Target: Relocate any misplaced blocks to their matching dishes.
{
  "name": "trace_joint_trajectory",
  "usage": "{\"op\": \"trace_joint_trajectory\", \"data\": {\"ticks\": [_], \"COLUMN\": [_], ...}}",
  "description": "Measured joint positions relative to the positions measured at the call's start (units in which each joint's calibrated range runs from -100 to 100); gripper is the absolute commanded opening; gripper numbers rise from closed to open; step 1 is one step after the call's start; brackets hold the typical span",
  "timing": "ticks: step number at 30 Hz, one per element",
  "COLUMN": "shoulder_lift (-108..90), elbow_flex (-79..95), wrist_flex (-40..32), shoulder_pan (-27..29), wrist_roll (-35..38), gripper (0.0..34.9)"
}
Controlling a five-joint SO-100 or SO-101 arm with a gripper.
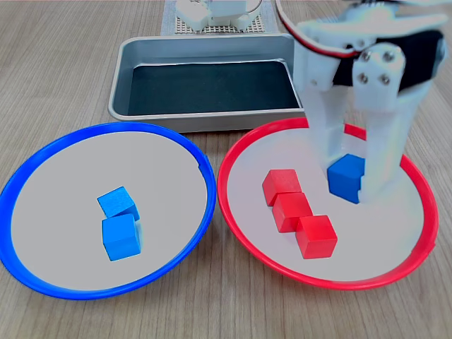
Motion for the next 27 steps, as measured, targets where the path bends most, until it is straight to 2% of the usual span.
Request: {"op": "trace_joint_trajectory", "data": {"ticks": [8, 15, 16, 22, 27], "shoulder_lift": [-9.0, -15.4, -16.5, -17.6, -17.7], "elbow_flex": [5.7, 11.9, 13.8, 16.8, 19.6], "wrist_flex": [0.9, -0.8, -1.6, -3.5, -7.0], "shoulder_pan": [1.7, 9.6, 12.0, 15.8, 21.2], "wrist_roll": [2.9, 6.8, 7.6, 9.2, 10.4], "gripper": [0.4, 0.4, 0.4, 0.4, 0.4]}}
